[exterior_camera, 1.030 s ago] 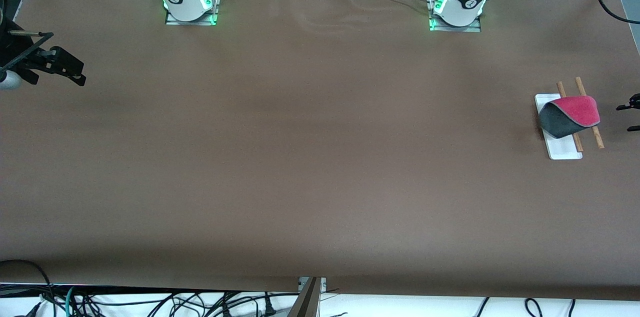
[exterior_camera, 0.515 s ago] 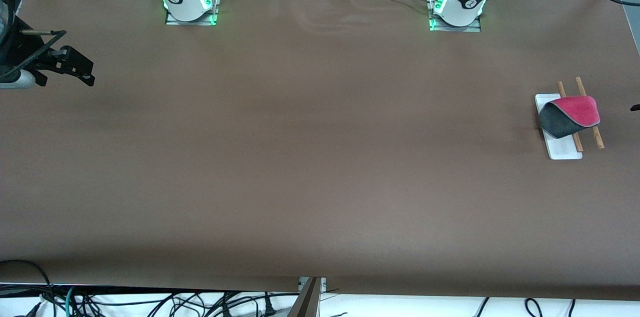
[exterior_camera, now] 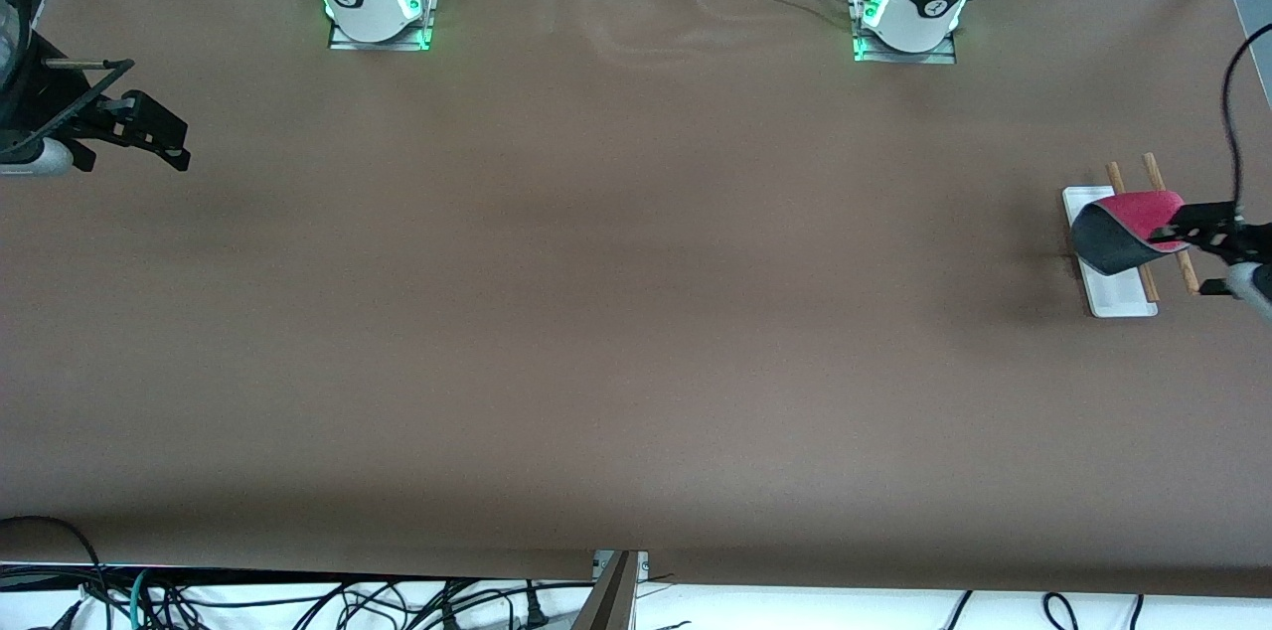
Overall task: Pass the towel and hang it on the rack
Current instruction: 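Open the left gripper and raise it off the towel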
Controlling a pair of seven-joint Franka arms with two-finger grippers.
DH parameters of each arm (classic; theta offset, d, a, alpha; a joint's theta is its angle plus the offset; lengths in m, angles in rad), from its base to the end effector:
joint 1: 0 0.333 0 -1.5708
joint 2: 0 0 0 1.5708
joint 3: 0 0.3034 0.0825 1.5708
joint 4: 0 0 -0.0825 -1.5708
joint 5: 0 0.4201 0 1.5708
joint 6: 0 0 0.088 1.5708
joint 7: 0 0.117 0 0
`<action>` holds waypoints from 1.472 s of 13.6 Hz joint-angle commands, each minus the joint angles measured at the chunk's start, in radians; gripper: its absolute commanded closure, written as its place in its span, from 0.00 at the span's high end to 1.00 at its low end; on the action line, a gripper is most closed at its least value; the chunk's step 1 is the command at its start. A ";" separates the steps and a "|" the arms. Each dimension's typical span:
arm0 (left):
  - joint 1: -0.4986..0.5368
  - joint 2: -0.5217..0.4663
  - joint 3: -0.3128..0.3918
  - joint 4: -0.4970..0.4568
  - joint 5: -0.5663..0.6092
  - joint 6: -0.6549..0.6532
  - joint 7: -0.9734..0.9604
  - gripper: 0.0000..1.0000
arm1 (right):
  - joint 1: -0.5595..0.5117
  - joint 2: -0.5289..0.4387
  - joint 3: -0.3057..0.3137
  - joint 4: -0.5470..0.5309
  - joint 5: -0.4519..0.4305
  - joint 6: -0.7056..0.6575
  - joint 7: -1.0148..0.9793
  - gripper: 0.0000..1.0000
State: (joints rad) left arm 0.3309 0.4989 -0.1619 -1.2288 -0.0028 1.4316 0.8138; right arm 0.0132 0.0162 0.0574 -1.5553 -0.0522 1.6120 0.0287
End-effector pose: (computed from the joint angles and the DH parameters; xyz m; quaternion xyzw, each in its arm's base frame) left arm 0.6811 0.1381 0.4417 0.9390 -0.3094 -0.1079 0.1042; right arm 0.5992 0.0362 0.6041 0.9992 0.0215 0.0215 0.0246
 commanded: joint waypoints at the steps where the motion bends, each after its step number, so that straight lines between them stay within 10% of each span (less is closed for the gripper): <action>1: -0.067 -0.069 0.005 -0.029 -0.005 -0.048 -0.177 1.00 | -0.006 0.005 0.009 0.018 -0.002 -0.009 -0.012 1.00; 10: -0.367 -0.419 0.019 -0.386 0.004 0.100 -1.091 1.00 | -0.006 0.005 0.009 0.018 -0.003 -0.008 -0.012 1.00; 20: -0.346 -0.536 0.120 -0.573 -0.011 0.328 -0.891 1.00 | -0.007 0.005 0.007 0.018 -0.001 -0.007 -0.010 1.00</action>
State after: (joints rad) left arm -0.0269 0.0040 -0.0606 -1.7419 -0.0028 1.7319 -0.2060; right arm 0.0135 0.0166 0.0591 -1.5551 -0.0522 1.6128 0.0287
